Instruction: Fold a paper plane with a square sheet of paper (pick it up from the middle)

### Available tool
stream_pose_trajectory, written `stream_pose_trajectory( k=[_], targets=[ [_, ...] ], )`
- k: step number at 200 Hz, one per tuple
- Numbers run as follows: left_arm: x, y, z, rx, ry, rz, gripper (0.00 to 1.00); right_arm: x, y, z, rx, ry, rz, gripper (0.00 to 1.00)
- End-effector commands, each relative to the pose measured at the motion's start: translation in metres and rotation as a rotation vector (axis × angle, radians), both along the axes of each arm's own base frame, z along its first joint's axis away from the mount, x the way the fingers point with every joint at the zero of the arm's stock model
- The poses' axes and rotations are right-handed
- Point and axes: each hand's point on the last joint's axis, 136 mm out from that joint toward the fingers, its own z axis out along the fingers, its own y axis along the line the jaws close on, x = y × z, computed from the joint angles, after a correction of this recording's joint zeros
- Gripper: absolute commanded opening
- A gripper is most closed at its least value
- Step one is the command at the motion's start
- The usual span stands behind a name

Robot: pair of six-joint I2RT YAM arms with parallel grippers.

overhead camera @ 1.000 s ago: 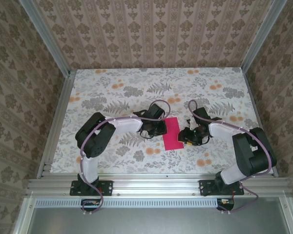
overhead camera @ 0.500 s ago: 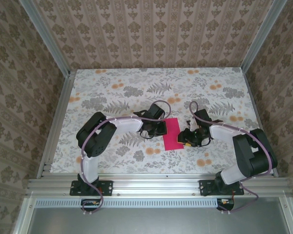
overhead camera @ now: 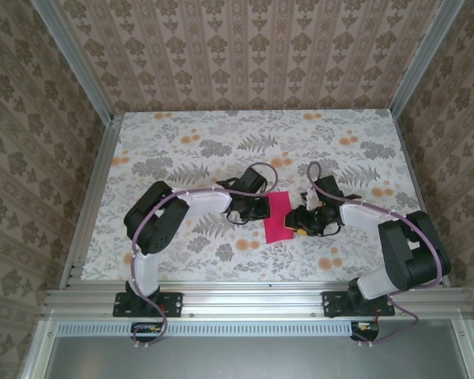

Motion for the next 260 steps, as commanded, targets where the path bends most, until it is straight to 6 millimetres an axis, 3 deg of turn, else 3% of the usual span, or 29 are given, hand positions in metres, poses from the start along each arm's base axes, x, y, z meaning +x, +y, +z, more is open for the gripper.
stream_pose_trajectory(
  k=[1, 72, 143, 190, 260],
  targets=[
    [-0.006, 0.001, -0.011, 0.040, 0.016, -0.046, 0.09, 0.011, 0.003, 0.011, 0.046, -0.023, -0.014, 0.44],
    [-0.011, 0.001, -0.017, 0.074, 0.017, -0.073, 0.09, 0.026, 0.002, 0.019, 0.087, -0.035, 0.004, 0.43],
    [-0.010, -0.002, -0.007, 0.083, -0.019, -0.132, 0.10, 0.037, 0.001, 0.004, 0.069, 0.010, 0.030, 0.38],
    [-0.011, -0.001, -0.010, 0.094, -0.016, -0.158, 0.10, 0.050, -0.001, 0.006, 0.078, 0.011, 0.044, 0.38],
    [-0.007, -0.005, -0.001, 0.081, -0.038, -0.167, 0.11, 0.044, 0.001, -0.001, 0.104, 0.049, 0.040, 0.13]
  ],
)
